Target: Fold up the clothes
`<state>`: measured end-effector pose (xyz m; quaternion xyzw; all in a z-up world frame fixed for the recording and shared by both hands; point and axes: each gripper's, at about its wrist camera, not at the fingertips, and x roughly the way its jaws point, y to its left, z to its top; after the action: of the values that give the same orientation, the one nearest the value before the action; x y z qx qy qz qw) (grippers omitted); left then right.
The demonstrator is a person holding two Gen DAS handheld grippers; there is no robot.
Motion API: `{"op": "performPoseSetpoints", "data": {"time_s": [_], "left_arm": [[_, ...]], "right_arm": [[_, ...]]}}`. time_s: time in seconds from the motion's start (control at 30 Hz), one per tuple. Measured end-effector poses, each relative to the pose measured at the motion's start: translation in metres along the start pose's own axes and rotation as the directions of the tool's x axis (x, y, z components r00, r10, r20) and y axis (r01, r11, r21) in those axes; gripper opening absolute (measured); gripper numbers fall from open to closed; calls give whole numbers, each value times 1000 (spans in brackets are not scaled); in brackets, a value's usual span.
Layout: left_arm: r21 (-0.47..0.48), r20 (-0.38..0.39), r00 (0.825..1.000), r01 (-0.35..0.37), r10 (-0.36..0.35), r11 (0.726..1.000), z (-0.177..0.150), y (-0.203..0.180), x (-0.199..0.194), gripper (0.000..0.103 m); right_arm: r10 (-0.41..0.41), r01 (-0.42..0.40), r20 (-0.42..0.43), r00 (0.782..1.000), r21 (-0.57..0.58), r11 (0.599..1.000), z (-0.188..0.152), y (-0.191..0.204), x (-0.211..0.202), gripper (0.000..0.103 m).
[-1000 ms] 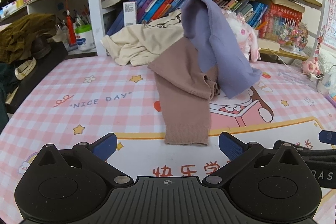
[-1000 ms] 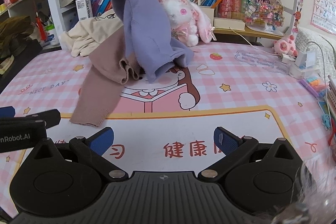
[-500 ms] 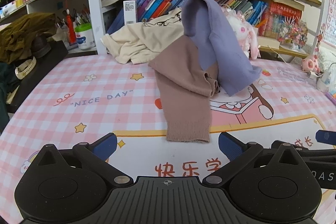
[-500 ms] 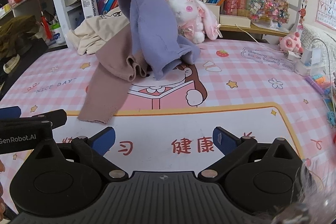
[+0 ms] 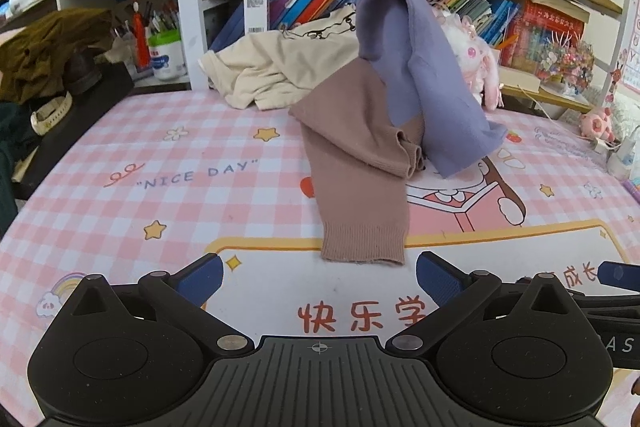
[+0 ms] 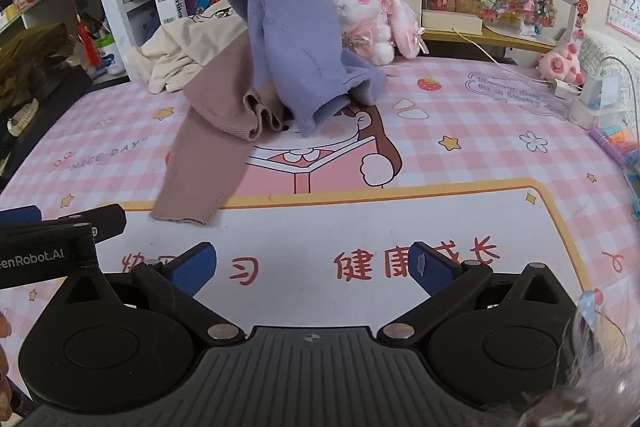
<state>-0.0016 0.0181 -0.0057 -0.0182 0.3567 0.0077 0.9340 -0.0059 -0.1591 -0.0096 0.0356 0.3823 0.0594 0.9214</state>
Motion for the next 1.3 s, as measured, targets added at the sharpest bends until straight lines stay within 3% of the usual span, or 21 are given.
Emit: {"op": "performPoseSetpoints", "data": {"time_s": [0.67,1.3], "left_arm": [[36,48,996,71,-73,997,9,-6,4,102],[24,39,996,74,-75,997,12,-2,15,103]], "right_arm": [[-51,51,41,998,-23,998,10,0,5,95],[-51,52,40,998,-15,999,17,-3,16,95]]}}
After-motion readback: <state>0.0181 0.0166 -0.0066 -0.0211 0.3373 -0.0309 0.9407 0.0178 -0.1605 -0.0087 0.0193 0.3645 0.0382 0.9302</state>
